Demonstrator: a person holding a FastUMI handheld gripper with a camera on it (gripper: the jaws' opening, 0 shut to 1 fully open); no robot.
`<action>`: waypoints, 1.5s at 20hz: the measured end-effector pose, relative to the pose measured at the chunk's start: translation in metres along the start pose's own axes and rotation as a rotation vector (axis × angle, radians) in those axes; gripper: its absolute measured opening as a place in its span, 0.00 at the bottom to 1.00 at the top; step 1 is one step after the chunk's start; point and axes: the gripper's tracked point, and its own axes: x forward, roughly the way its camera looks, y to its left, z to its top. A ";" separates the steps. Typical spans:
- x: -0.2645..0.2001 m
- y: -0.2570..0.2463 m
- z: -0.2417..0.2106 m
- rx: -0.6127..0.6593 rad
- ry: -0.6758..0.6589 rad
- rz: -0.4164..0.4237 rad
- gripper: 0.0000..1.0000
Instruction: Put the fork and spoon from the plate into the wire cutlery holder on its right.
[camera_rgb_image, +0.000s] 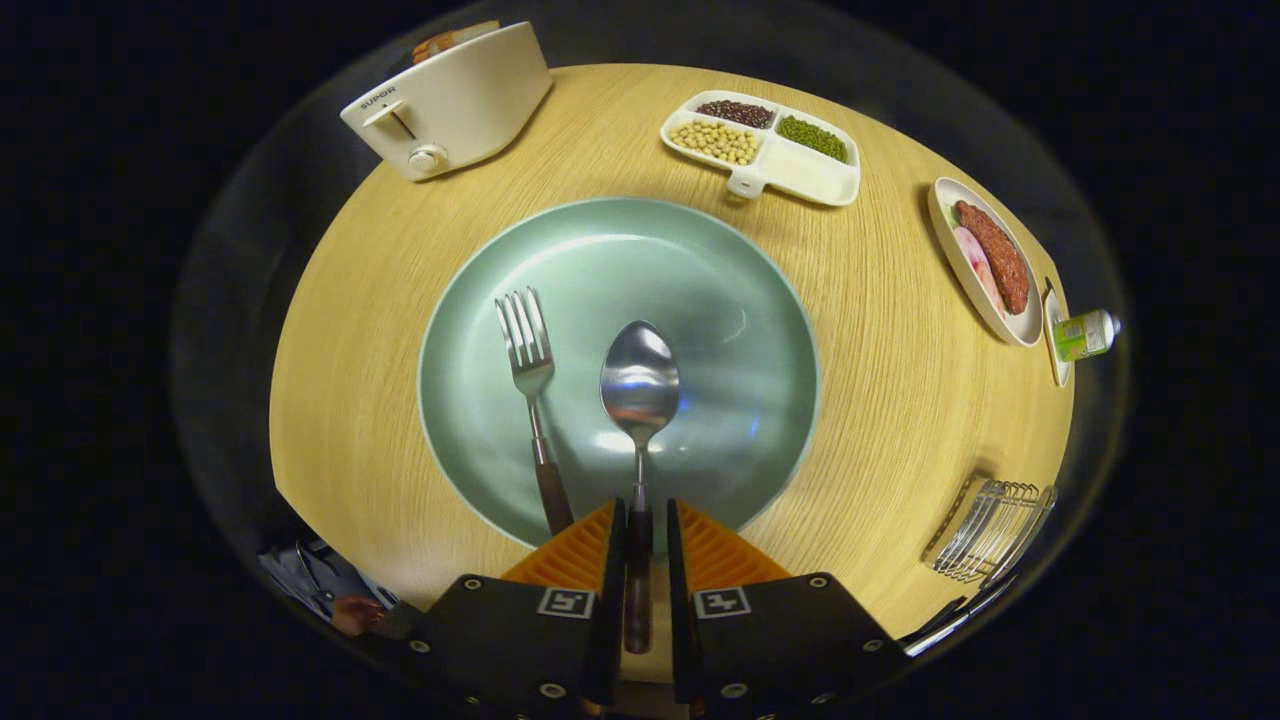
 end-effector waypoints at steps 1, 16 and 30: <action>0.002 0.001 0.000 0.032 0.009 0.006 0.16; -0.062 -0.036 0.015 0.285 -0.229 0.139 0.05; -0.137 -0.226 -0.103 0.537 -0.336 -0.104 0.05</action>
